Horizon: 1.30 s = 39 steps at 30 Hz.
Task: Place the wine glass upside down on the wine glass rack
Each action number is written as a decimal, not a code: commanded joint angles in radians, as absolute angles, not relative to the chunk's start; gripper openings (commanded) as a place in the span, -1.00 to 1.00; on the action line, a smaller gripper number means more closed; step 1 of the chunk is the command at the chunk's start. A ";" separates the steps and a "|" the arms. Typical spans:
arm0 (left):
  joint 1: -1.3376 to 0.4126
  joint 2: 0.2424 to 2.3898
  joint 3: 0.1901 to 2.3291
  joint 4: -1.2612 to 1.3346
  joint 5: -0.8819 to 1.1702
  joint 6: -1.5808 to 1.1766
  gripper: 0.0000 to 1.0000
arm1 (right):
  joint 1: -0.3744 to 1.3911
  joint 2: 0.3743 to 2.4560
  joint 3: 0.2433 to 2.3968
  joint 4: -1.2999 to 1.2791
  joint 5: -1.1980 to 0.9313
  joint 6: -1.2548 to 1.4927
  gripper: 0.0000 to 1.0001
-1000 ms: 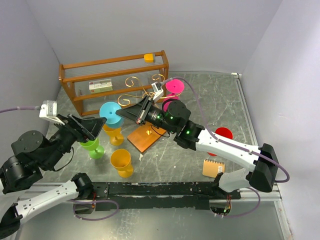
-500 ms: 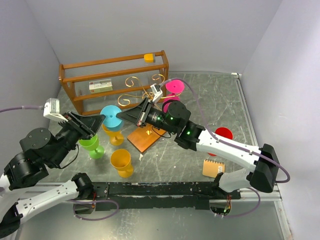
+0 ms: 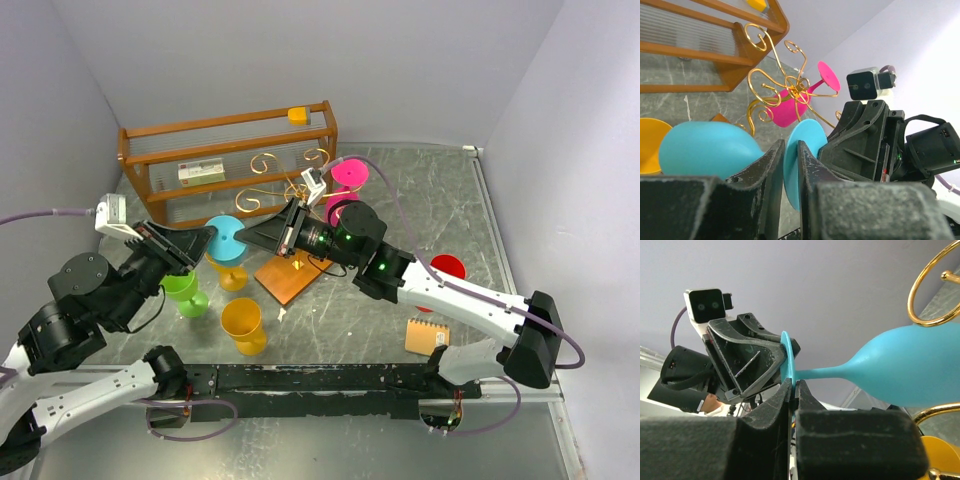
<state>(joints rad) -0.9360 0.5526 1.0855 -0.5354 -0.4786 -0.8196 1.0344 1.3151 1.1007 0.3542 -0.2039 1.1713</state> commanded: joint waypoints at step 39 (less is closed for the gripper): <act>-0.938 0.678 0.962 -0.193 -0.643 -1.047 -0.86 | 1.038 0.984 0.925 0.312 0.129 0.907 0.24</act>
